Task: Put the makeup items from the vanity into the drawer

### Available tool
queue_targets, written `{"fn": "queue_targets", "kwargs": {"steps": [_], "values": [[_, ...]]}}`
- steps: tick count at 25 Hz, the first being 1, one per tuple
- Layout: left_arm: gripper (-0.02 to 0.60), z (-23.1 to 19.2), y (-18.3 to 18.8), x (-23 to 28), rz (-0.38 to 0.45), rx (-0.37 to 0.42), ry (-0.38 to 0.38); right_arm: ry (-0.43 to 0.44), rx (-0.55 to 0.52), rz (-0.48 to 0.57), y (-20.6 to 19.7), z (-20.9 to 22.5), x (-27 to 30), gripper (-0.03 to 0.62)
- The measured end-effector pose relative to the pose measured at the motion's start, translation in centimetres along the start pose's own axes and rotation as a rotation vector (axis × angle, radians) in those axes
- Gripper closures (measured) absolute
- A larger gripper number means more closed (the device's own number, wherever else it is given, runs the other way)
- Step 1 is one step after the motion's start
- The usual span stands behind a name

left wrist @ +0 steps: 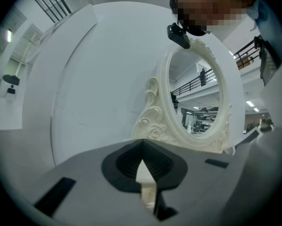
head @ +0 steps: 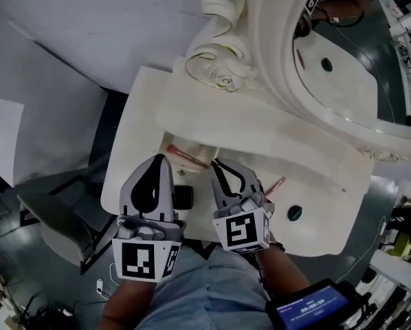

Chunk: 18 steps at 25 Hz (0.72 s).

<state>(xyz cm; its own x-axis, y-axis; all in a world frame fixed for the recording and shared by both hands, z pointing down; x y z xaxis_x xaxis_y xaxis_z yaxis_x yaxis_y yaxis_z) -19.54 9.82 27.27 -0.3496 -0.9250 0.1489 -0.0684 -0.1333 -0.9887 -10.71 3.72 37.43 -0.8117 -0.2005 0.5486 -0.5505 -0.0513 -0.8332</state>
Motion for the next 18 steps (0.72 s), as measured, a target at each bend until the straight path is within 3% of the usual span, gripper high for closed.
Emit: {"fn": "queue_targets", "kwargs": {"steps": [4, 9, 11, 18], "values": [[0.581, 3.7, 0.7, 0.7, 0.004, 0.023, -0.081, -0.130, 0.071, -0.023, -2.7, 3.5, -2.9, 0.579], [0.581, 9.2, 0.0, 2.3, -0.025, 0.055, -0.272, -0.322, 0.296, -0.085, -8.4, 6.9, -7.1, 0.563], [0.581, 11.2, -0.4, 2.6, -0.041, 0.069, -0.327, -0.361, 0.403, -0.113, -10.9, 7.5, -8.2, 0.494], [0.581, 14.3, -2.7, 3.6, -0.105, 0.097, -0.433, -0.450, 0.658, -0.182, -16.9, 8.1, -9.3, 0.454]]}}
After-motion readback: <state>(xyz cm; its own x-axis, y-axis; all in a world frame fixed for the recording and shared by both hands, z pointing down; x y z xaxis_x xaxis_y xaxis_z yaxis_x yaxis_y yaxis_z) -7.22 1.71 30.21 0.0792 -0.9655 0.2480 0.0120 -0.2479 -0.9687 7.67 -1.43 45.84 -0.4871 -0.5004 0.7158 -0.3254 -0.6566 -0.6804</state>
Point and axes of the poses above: the fingertips, and each gripper's own axes: x forward along the fingers, z to its right, y out of its top, the point moved 2 cm from there along -x, backward along the fingers, and after that the axes turned 7 degrees about x, right-handed, at the moved point
